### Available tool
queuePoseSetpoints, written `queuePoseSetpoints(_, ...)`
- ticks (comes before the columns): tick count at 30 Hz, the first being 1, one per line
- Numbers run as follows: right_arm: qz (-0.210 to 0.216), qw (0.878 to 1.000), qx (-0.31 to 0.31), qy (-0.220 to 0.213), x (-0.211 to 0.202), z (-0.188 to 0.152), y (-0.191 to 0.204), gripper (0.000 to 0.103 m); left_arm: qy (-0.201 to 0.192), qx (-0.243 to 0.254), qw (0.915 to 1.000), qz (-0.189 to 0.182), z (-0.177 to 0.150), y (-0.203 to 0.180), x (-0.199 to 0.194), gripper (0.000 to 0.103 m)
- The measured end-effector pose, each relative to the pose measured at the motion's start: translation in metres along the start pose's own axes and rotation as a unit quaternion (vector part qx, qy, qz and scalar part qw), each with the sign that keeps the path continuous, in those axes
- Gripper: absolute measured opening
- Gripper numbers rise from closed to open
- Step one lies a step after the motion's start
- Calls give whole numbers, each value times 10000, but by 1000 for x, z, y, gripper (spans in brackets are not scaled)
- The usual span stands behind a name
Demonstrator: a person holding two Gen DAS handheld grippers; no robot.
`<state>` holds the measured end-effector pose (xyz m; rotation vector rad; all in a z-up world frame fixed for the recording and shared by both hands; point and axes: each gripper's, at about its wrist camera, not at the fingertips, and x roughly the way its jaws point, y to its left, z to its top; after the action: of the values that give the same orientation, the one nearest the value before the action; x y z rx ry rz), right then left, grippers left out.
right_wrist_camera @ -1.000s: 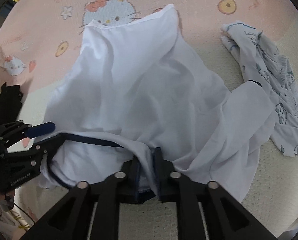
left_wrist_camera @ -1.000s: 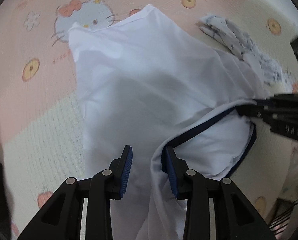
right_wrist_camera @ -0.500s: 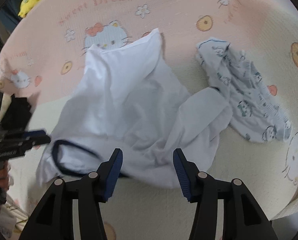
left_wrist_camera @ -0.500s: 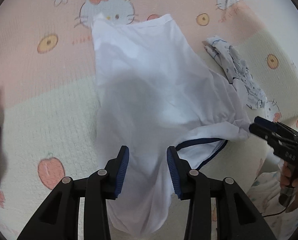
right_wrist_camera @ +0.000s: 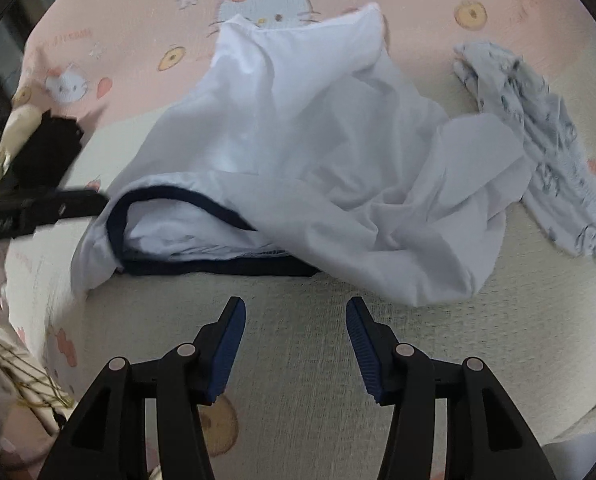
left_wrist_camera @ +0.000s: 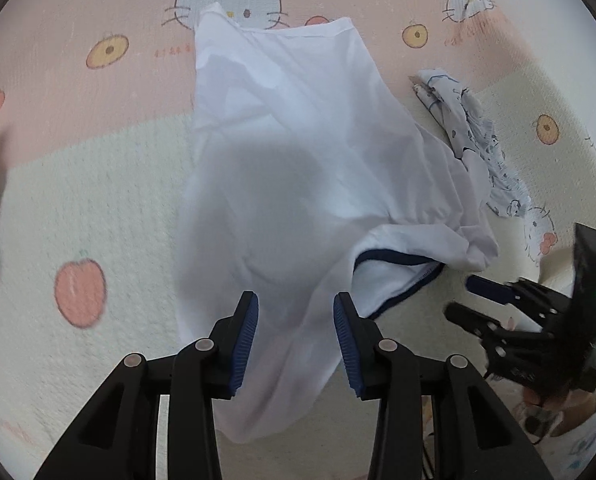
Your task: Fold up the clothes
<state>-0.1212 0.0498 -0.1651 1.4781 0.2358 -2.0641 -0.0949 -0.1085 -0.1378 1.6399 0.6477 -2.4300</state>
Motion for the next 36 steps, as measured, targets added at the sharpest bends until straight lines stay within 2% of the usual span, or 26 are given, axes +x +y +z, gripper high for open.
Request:
queuePoseSetpoints(2,92,9995,313,-2,7,0,-10,52,32,-51,10000,26,-3,-4,0,36)
queuePoseSetpoints(4,350,9969,667,-228,7,-2,-22,52,7,24,9999,126,-8,-5,-9,36)
queuePoseSetpoints(6,419,9949,844,-373,5,0,-29,52,-92,161,9993,316,-9,-8,-19,36)
queuePoseSetpoints(9,179,9958,755,-476,3,5,-29,52,-329,280,9975,565,-8,-11,-34,36)
queuePoseSetpoints(11,-3,9966,563,-602,-2,5,-25,52,-359,276,9974,558,-10,-11,-42,37)
queuePoseSetpoints(12,-57,9968,471,-637,-4,5,-23,52,-346,259,9978,494,-12,-12,-42,41)
queuePoseSetpoints(14,-39,9969,362,-704,-7,7,-20,52,-329,235,9986,331,-15,-17,-40,60)
queuePoseSetpoints(15,-25,9968,313,-738,-9,8,-19,52,-288,255,9988,306,-16,-21,-34,61)
queuePoseSetpoints(19,97,9964,345,-771,-7,13,-23,52,-24,410,9987,295,-23,-37,-7,61)
queuePoseSetpoints(22,102,9964,334,-776,-3,18,-25,52,54,437,9981,429,-23,-40,11,61)
queuePoseSetpoints(26,-137,9972,56,-740,9,27,-14,52,103,364,9979,533,-19,-35,27,61)
queuePoseSetpoints(31,-647,9942,-518,-684,18,25,-2,52,110,286,9985,443,-19,-24,39,61)
queuePoseSetpoints(33,-787,9926,-640,-670,21,26,1,51,62,325,9984,467,-21,-23,39,58)
queuePoseSetpoints(36,-900,9915,-639,-693,23,26,3,51,-81,520,9963,683,-27,-25,37,37)
